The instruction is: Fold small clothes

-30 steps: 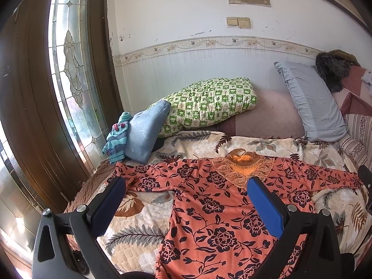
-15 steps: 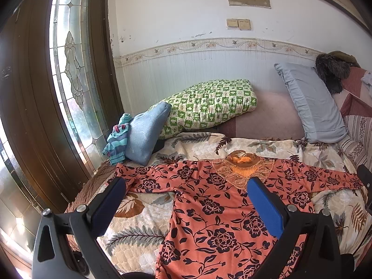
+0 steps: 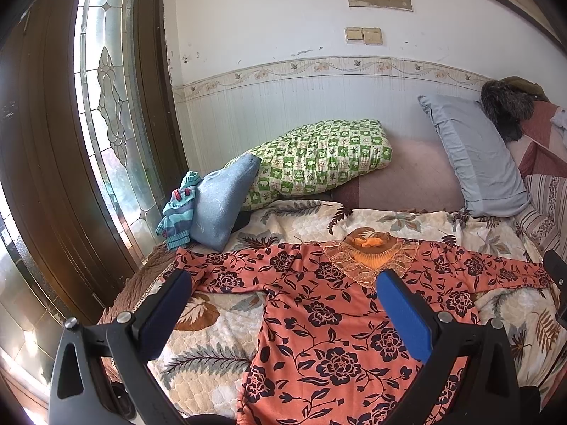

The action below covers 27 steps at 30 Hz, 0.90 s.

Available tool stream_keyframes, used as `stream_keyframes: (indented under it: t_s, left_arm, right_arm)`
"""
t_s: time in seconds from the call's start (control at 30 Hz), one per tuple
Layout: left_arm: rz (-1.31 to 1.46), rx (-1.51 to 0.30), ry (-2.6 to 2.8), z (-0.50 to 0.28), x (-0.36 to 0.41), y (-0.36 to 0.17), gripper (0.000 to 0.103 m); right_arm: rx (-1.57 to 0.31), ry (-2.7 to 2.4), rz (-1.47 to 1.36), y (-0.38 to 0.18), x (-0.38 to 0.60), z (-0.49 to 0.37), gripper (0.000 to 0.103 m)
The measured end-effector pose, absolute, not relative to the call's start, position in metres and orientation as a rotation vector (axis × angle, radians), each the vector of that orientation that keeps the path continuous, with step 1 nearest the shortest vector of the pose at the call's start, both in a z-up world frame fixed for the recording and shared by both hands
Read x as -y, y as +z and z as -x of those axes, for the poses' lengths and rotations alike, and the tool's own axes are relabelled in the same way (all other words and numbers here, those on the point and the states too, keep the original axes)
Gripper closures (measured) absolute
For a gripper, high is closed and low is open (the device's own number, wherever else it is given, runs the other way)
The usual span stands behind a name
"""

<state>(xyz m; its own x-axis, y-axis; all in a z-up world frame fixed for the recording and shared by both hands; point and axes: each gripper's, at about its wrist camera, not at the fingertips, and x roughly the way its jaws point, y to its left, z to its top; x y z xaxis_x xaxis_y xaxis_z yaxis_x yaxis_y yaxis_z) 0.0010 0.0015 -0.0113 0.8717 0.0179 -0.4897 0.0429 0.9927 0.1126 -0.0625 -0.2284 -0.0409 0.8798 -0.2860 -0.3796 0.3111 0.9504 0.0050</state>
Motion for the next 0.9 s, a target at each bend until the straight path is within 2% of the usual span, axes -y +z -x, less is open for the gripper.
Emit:
stream_keyframes:
  t_s: [0.9]
  left_arm:
    - [-0.143, -0.570, -0.024, -0.043, 0.014, -0.038, 0.000]
  right_arm:
    - [-0.427, -0.327, -0.075, -0.061, 0.252, 0.025, 0.000]
